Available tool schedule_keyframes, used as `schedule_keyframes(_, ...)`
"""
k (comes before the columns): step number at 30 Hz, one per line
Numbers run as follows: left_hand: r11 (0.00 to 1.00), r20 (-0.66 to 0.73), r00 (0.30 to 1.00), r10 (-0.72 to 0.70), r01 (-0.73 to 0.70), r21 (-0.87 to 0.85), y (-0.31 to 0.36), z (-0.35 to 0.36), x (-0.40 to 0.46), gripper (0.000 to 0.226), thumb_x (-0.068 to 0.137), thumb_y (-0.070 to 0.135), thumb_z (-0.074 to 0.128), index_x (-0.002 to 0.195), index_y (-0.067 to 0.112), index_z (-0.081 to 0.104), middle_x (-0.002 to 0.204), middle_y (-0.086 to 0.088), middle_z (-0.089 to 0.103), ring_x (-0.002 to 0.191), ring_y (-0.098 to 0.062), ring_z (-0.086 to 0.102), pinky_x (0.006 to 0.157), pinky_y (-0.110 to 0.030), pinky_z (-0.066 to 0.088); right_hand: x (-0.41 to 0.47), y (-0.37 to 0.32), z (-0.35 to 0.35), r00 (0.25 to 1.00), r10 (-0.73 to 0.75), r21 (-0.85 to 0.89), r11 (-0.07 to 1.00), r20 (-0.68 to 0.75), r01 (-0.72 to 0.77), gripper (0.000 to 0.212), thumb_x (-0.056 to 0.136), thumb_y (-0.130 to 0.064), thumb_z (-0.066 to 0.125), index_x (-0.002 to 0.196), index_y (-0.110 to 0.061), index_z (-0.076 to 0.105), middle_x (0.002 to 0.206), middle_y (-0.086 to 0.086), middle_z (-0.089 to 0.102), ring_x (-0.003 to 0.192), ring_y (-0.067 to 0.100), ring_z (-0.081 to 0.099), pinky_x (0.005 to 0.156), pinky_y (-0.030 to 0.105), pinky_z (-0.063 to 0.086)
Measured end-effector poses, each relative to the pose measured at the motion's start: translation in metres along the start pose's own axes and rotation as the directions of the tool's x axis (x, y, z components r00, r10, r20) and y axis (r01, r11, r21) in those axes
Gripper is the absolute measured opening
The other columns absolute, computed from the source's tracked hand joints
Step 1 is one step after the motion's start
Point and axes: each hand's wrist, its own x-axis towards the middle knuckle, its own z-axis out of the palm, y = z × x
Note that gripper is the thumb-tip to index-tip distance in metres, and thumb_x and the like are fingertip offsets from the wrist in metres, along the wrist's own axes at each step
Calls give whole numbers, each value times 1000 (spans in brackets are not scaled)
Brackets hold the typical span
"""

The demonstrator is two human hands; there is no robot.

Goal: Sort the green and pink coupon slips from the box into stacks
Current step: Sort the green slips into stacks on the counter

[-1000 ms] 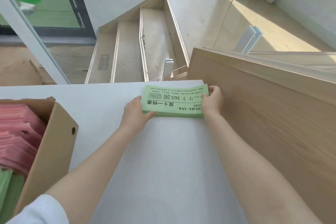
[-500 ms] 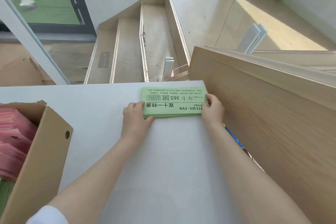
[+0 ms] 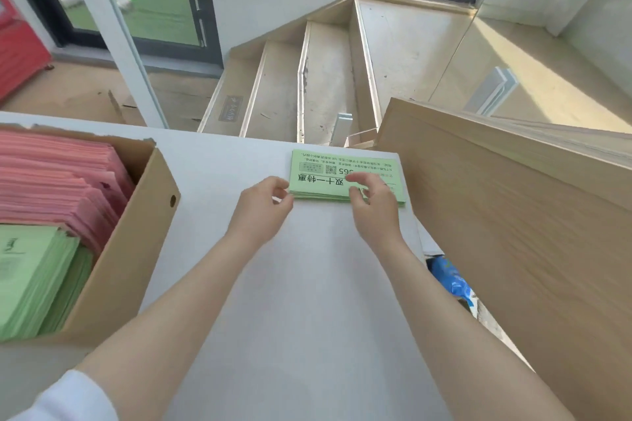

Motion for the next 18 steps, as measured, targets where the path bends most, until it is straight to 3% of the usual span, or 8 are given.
schedule_keyframes(4, 999, 37, 998, 48, -48, 1, 18, -45, -37, 25, 90, 24, 53, 114, 18, 58, 98, 7, 61, 87, -13, 59, 57, -14, 41, -28, -50, 24, 993, -68, 120, 991, 99, 56, 23, 91, -2, 46, 95, -15, 65, 94, -10, 61, 83, 1, 54, 67, 5, 39)
schedule_keyframes(10, 985, -124, 977, 174, -172, 22, 7, -145, -82, 23, 89, 24, 55, 111, 22, 60, 90, 13, 60, 85, -7, 61, 59, -5, 40, -65, -124, 72, 938, -266, 142, 961, 223, 239, 27, 89, -1, 47, 87, -22, 64, 87, -16, 61, 72, -7, 53, 63, 10, 37)
schedule_keyframes(14, 970, -163, 957, 241, -233, 64, -45, -223, -108, 19, 88, 23, 57, 106, 28, 61, 92, 17, 64, 83, 10, 57, 57, -8, 45, -96, -172, 120, 894, -388, 142, 920, 222, 365, 26, 90, -3, 50, 87, -23, 65, 88, -18, 62, 82, 3, 58, 70, 13, 43)
schedule_keyframes(18, 960, -81, 964, 254, -241, 145, -108, -291, -116, 20, 88, 21, 59, 106, 31, 58, 90, 20, 62, 83, 8, 57, 55, -9, 46, -130, -205, 174, 844, -474, -47, 865, 251, 499, 19, 87, -2, 53, 92, -12, 68, 91, -1, 65, 78, 10, 58, 73, 14, 44)
